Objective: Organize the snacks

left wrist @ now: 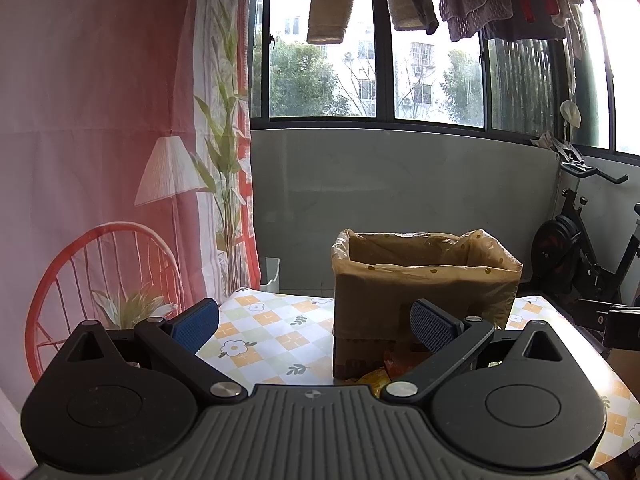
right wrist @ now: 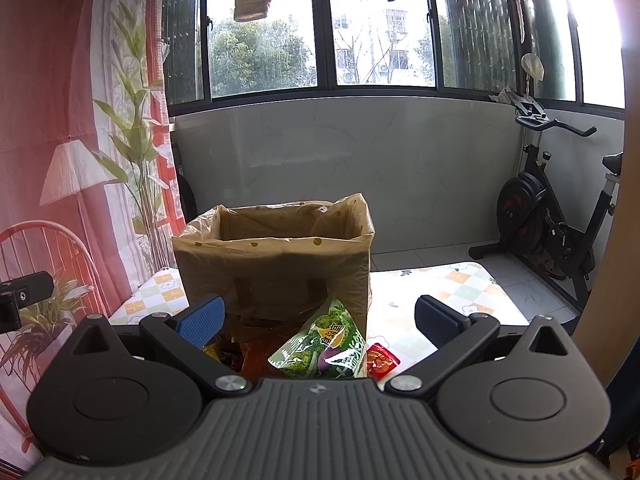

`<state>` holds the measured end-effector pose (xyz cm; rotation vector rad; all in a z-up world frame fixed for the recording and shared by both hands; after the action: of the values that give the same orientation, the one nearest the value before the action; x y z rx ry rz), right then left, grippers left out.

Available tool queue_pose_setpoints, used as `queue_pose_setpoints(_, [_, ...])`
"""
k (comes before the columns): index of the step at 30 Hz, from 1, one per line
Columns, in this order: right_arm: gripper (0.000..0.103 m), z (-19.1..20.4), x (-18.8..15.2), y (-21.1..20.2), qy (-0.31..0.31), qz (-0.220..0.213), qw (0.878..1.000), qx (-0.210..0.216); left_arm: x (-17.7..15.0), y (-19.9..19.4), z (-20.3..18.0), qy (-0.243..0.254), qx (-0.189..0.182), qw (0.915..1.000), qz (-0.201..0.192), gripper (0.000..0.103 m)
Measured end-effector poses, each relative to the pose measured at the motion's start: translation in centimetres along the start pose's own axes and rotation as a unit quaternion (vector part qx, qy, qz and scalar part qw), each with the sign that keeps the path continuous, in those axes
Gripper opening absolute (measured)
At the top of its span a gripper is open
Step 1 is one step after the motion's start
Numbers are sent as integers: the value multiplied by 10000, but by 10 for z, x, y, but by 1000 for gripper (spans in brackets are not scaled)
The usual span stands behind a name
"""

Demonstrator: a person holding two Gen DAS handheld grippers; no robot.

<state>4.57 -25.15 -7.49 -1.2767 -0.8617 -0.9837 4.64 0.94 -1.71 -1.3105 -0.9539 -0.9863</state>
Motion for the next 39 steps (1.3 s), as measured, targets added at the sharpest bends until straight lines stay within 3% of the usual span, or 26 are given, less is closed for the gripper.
queue_pose_setpoints(7, [103,-7,2,3,129,-142,9993,307,1,10,7,-99,-14,9999,-55,103])
queue_pose_setpoints(9, [103,-10,9,5,124,-508,9975,471,7,14,7,-29,-115,9996,-252,103])
queue_pose_setpoints(11, [103,-14,20,9,150,-912,9946,475,13,21,8,103,85,9990,-427,103])
queue_pose_setpoints(14, [103,-16,33,22,132,-1072,9935,371,16,31,11,163,172,9982,-555,103])
queue_pose_setpoints(20, [103,-6,23,61,-142,-808,9963,245,-5,60,15,-131,105,9994,-301,103])
queue_pose_setpoints(26, [103,11,-32,88,-434,-772,9959,158,-50,96,7,102,13,9996,272,102])
queue_pose_setpoints(31, [102,20,-82,111,-585,-228,9978,232,-84,121,4,16,-105,9969,778,99])
queue_pose_setpoints(35, [99,14,-115,131,-399,588,9957,586,-109,134,-5,221,4,9943,1046,94])
queue_pose_setpoints(39, [99,3,-129,140,-211,858,9947,529,-123,148,-5,3,-175,9900,1396,92])
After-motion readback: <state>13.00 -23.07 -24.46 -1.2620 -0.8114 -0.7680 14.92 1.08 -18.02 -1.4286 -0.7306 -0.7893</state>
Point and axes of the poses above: each gripper's, at about its wrist camera, not at the fingertips, and y roughly the way its jaws point, z to its left, x to its top, the point moved 5 cm from there along y, roughly the way its jaws point, and after that the axes turned 1 degree about -y, right-handed, at the moved point
